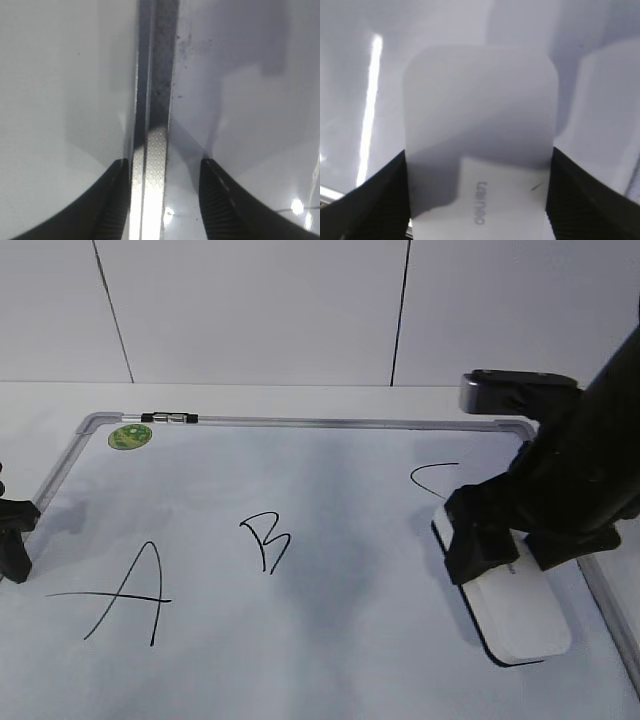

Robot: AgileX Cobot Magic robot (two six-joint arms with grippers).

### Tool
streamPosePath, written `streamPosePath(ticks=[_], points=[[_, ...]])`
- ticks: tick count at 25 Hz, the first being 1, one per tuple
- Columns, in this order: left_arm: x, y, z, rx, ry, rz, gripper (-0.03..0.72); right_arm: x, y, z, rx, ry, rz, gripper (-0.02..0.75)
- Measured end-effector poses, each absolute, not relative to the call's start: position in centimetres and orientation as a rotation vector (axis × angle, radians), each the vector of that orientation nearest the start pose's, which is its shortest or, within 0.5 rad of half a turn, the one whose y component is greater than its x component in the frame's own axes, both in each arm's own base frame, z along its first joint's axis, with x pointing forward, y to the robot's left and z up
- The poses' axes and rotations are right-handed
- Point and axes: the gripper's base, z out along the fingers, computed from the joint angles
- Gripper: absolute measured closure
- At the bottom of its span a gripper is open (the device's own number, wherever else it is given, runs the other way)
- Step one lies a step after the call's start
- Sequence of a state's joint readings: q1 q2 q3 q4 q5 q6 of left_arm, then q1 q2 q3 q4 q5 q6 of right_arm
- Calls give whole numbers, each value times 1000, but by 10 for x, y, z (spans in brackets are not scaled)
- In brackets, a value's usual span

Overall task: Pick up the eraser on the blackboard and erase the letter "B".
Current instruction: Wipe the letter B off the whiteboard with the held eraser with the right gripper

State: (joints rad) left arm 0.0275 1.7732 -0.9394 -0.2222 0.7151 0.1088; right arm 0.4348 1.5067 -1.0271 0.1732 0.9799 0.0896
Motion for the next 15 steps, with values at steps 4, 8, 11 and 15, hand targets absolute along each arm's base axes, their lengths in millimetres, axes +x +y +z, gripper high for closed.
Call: streamPosePath(ticks=[4, 8, 11, 15], points=[[305, -5, 148, -119, 3012, -222, 345, 261, 155, 240, -523, 2977, 334, 162], [305, -5, 148, -119, 3012, -222, 345, 286, 188, 238, -641, 2982, 326, 162], [305, -5, 148, -119, 3012, -222, 345, 304, 217, 236, -756, 2959, 274, 162], [305, -5, 148, -119, 3013, -222, 345, 323, 257, 232, -925, 2899, 120, 162]])
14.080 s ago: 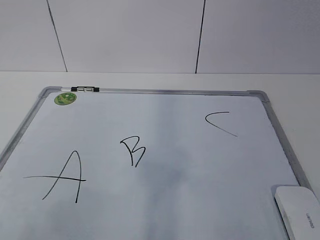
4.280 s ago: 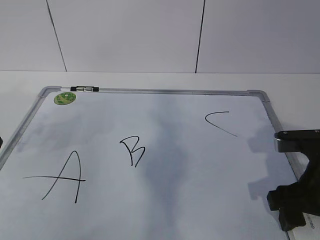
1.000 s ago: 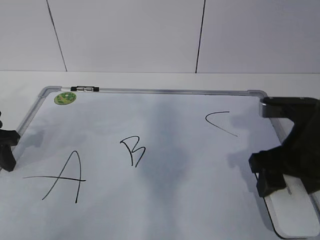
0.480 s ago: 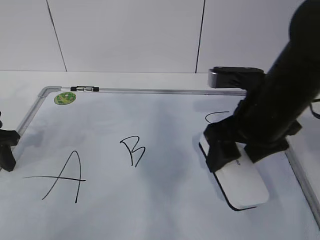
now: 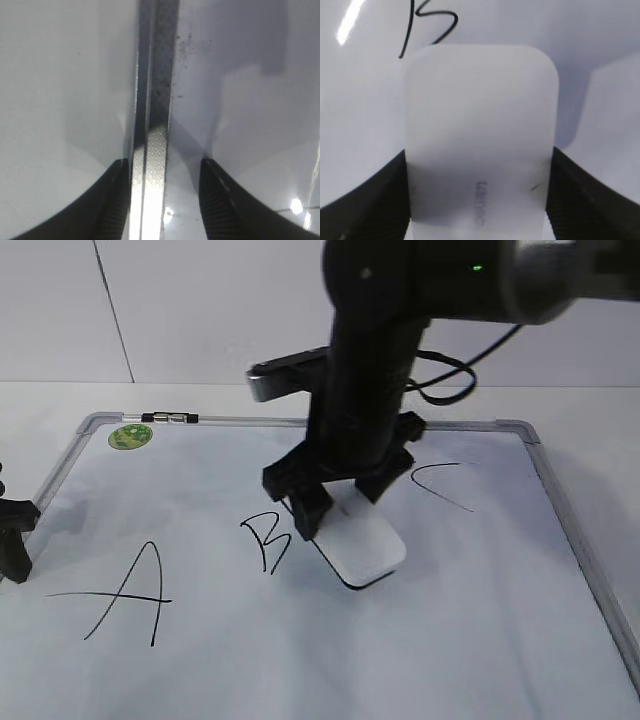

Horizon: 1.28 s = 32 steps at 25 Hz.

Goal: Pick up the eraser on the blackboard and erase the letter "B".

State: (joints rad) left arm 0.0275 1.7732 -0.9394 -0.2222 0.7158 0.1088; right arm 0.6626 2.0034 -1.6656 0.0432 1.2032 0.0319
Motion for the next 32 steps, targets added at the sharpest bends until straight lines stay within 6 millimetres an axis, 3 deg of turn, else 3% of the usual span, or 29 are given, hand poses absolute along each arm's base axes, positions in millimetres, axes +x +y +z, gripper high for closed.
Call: streamPosePath(ticks=[5, 9, 17, 25, 32], points=[[304, -5, 148, -119, 3015, -223, 345, 353, 301, 221, -951, 2814, 113, 162], [304, -5, 148, -119, 3015, -223, 345, 367, 317, 210, -919, 2806, 169, 162], [304, -5, 148, -117, 3016, -221, 345, 371, 317, 202, -913, 2816, 120, 163], [304, -5, 148, -117, 3017, -221, 345, 376, 318, 172, -916, 2863, 59, 163], [304, -5, 148, -117, 3017, -221, 345, 376, 319, 173, -913, 2864, 65, 164]])
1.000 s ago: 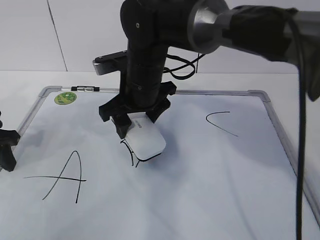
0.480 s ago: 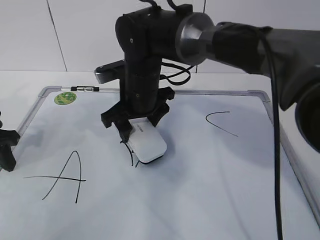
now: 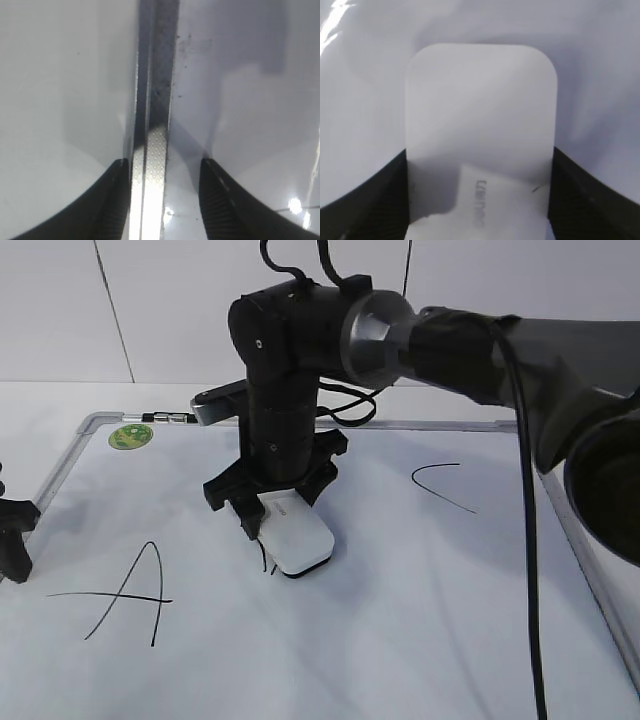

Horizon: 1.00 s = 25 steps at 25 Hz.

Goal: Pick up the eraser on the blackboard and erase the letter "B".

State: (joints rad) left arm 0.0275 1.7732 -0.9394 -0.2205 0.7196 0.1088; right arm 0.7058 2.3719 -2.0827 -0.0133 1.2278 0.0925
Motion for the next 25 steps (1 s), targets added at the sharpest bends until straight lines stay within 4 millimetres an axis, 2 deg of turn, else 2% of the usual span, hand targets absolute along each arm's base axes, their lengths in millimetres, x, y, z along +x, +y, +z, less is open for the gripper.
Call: streamPosePath(ticks=[4, 8, 14, 20, 25], points=[[304, -5, 148, -117, 3017, -221, 345, 372, 322, 173, -915, 2880, 131, 164], [304, -5, 148, -117, 3017, -221, 345, 359, 338, 173, -961, 2878, 182, 164], [304, -5, 148, -117, 3018, -222, 345, 345, 352, 172, -1026, 2855, 172, 164], [304, -5, 148, -115, 3018, -220, 345, 352, 345, 171, -1020, 2801, -19, 164], [304, -5, 148, -115, 3018, -220, 345, 375, 320, 172, -949, 2783, -144, 164]])
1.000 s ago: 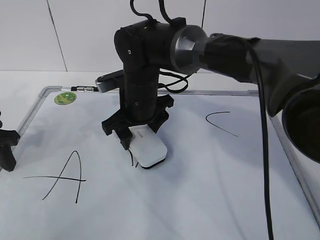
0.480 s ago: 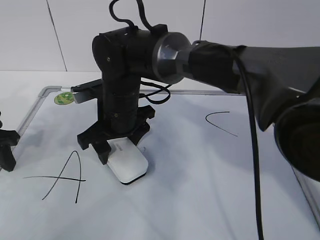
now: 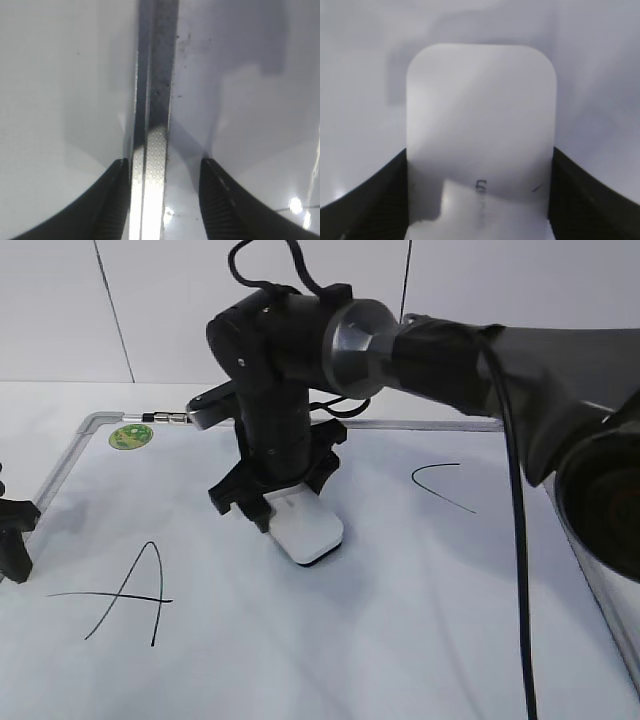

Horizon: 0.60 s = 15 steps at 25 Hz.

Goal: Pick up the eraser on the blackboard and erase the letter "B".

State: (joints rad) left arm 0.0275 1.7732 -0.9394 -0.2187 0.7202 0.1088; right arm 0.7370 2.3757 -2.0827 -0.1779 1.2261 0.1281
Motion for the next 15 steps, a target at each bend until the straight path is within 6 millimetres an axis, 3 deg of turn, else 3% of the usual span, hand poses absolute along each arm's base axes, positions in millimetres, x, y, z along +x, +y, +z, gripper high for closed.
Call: streamPosePath(ticks=[6, 11, 15], points=[[304, -5, 148, -113, 3018, -218, 345, 393, 298, 172, -857, 2823, -127, 164], [304, -5, 148, -113, 3018, -218, 345, 388, 304, 172, -855, 2845, -61, 164], [304, -5, 148, -113, 3020, -218, 345, 373, 322, 171, -904, 2858, 34, 164]])
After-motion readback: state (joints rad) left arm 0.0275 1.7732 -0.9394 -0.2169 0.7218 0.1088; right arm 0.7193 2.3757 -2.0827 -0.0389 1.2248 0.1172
